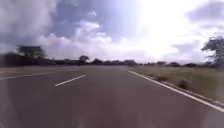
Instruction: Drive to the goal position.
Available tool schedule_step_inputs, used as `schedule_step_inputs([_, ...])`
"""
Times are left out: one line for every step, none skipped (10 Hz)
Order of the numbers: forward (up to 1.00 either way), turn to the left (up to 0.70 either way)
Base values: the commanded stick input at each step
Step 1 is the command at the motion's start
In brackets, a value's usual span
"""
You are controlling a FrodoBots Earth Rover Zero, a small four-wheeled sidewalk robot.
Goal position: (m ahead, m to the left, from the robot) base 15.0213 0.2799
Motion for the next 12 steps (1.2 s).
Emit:
schedule_step_inputs([1.0,0.0])
schedule_step_inputs([1.0,0.0])
schedule_step_inputs([1.0,0.0])
schedule_step_inputs([1.0,0.0])
schedule_step_inputs([1.0,0.0])
schedule_step_inputs([1.0,0.0])
schedule_step_inputs([1.0,0.0])
schedule_step_inputs([1.0,0.0])
schedule_step_inputs([1.0,0.0])
schedule_step_inputs([1.0,0.0])
schedule_step_inputs([1.0,0.0])
schedule_step_inputs([1.0,-0.4])
